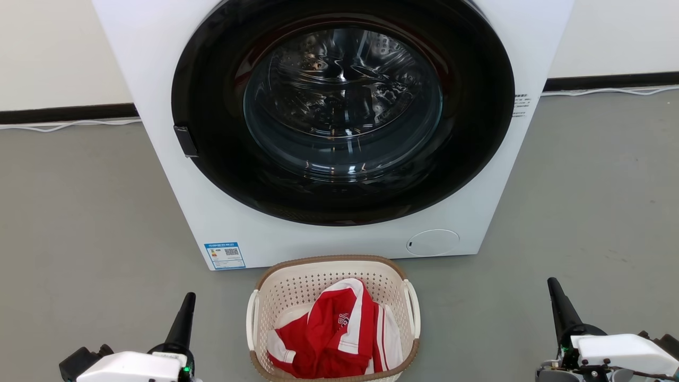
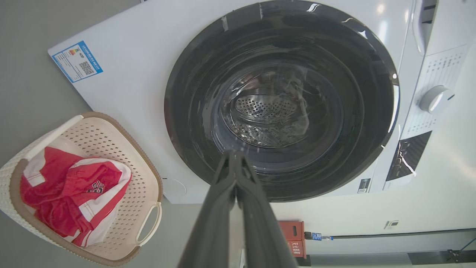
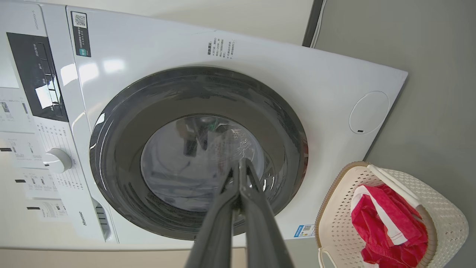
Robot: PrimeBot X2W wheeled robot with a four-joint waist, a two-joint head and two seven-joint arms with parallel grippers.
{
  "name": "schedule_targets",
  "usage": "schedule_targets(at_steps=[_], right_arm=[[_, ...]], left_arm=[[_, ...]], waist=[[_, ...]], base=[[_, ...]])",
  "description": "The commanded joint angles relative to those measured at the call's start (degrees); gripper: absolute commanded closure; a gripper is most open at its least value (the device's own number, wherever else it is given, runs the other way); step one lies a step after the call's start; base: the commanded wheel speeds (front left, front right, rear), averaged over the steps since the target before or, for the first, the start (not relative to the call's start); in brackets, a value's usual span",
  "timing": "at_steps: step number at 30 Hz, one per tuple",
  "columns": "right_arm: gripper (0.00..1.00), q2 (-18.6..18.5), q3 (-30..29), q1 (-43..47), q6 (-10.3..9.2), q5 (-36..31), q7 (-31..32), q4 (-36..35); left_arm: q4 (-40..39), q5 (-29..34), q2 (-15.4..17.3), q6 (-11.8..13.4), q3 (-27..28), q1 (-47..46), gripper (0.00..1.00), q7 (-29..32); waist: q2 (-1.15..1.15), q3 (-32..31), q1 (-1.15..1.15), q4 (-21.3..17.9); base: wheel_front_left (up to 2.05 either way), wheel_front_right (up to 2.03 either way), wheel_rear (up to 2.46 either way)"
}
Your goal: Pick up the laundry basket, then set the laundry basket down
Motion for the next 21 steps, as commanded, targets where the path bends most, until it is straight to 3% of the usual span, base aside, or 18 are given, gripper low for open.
schedule_targets(at_steps=[1, 21], right_arm=[[1.0, -0.6, 0.8, -2.9, 0.36, 1.8, 0.9, -1.6], [1.0, -0.6, -0.3, -4.6, 0.42, 12.1, 3.9, -1.8]], left_arm=[[-1.0, -2.2, 0.6, -0.9, 1.9, -3.8, 1.0, 0.4], [0.4, -13.8, 0.4, -3.0, 3.9, -6.3, 1.0, 3.6]], waist=[[0.0, 0.0, 0.0, 0.0], [0.0, 0.3, 0.0, 0.0]], base=[[0.0, 0.0, 0.0], [0.0, 0.0, 0.0]])
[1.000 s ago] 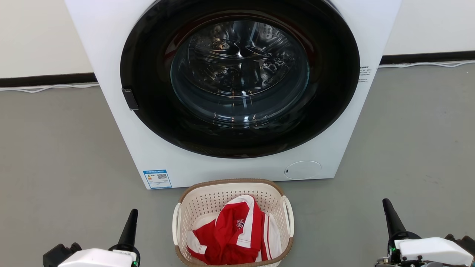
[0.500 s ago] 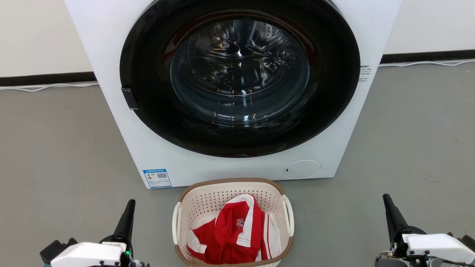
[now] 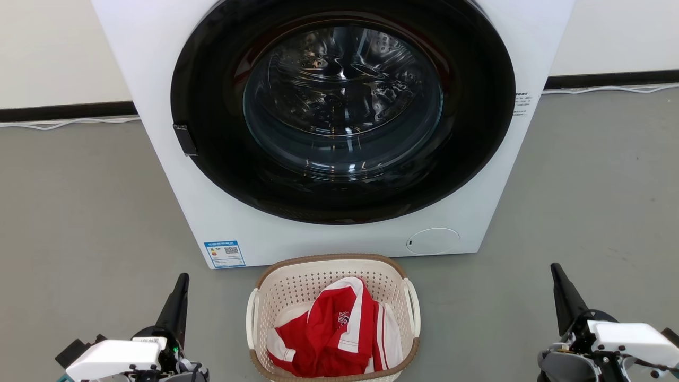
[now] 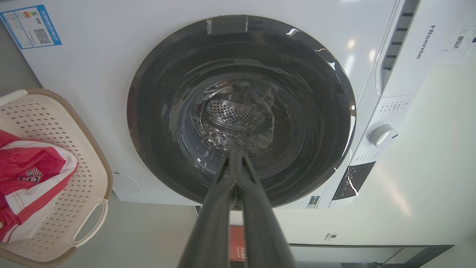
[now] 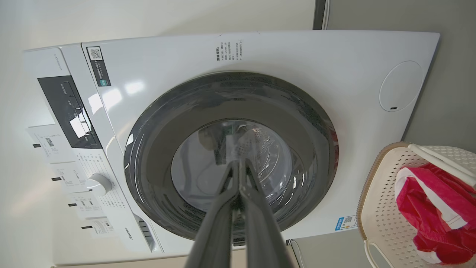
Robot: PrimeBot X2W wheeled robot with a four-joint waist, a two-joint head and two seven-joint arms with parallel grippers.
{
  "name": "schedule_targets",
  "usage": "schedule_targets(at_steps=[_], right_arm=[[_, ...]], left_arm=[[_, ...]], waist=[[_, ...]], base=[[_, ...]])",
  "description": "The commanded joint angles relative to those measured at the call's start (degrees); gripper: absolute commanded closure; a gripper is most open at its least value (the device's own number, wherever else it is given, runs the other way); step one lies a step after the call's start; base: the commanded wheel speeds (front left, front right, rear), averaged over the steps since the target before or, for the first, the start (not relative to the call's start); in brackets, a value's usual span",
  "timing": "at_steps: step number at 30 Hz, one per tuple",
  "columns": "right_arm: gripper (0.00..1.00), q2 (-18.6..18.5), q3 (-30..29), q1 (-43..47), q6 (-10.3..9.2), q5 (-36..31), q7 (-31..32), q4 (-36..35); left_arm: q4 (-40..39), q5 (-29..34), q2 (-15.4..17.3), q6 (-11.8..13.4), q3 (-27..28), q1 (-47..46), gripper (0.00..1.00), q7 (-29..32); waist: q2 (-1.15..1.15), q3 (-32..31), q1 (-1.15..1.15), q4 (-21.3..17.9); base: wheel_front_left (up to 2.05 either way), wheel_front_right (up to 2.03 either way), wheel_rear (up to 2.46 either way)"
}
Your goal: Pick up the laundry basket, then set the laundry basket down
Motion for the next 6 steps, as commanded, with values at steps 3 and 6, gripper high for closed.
schedule_targets(at_steps=[3, 6], right_arm=[[1.0, -0.5, 1.2, -2.7, 0.42, 0.6, 0.5, -1.7], [1.0, -0.5, 1.2, -2.7, 0.42, 0.5, 0.5, -1.7]], left_arm=[[-1.3, -0.4, 0.5, -0.7, 2.0, -3.3, 1.0, 0.3], [-1.3, -0.4, 0.4, -0.7, 2.0, -3.3, 1.0, 0.3]], waist=[[0.0, 0.0, 0.0, 0.0], [0.0, 0.0, 0.0, 0.0]], base=[[0.0, 0.0, 0.0], [0.0, 0.0, 0.0]])
